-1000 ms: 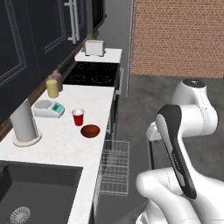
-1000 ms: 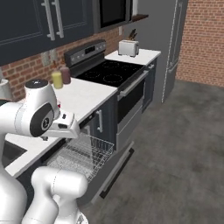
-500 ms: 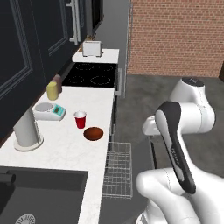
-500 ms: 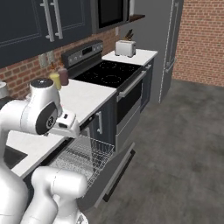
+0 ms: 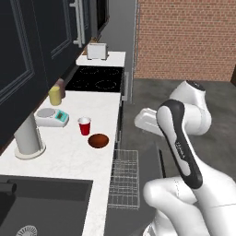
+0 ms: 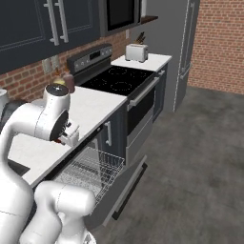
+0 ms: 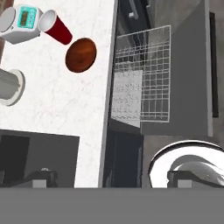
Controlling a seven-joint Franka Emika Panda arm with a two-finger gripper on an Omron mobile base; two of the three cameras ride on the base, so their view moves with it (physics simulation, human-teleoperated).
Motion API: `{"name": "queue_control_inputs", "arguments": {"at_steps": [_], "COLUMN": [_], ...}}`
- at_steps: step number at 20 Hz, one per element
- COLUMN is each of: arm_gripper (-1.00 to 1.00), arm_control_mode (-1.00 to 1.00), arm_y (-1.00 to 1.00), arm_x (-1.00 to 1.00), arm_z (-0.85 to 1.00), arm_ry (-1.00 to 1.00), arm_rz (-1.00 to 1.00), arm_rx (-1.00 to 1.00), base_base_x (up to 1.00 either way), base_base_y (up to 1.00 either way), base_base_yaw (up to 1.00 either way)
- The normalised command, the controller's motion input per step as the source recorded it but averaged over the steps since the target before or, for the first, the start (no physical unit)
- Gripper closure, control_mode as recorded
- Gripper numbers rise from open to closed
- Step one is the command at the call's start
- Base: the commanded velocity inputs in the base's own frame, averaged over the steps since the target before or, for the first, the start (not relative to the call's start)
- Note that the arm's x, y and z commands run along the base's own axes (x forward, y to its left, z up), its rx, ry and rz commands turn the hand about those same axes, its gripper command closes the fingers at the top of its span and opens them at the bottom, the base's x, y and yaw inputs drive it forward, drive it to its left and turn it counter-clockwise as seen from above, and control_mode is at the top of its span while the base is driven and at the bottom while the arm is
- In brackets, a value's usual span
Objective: Pick up the cup and bowl from the counter, place them in the dishwasher, and close the dishwasher door.
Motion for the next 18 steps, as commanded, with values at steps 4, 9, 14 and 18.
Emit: {"name": "queue_control_inputs", "arguments": {"at_steps": [4, 9, 14, 18], "arm_gripper": [-1.0, -1.0, -1.0, -1.0], "arm_control_mode": [-1.0, -1.0, -1.0, -1.0], "arm_y": [0.76, 0.31, 0.01, 0.0], "arm_x": [0.57, 0.46, 0.25, 0.46], "arm_z": [0.0, 0.0, -0.22, -0.19], "arm_ry": [0.0, 0.0, -0.02, -0.07], "arm_rz": [-0.06, -0.01, 0.03, 0.01], "arm_rx": [0.03, 0.0, 0.21, 0.28], "base_base_x": [0.0, 0.0, 0.0, 0.0], "base_base_y": [0.0, 0.0, 0.0, 0.0], "base_base_yaw": [0.0, 0.0, 0.0, 0.0]}}
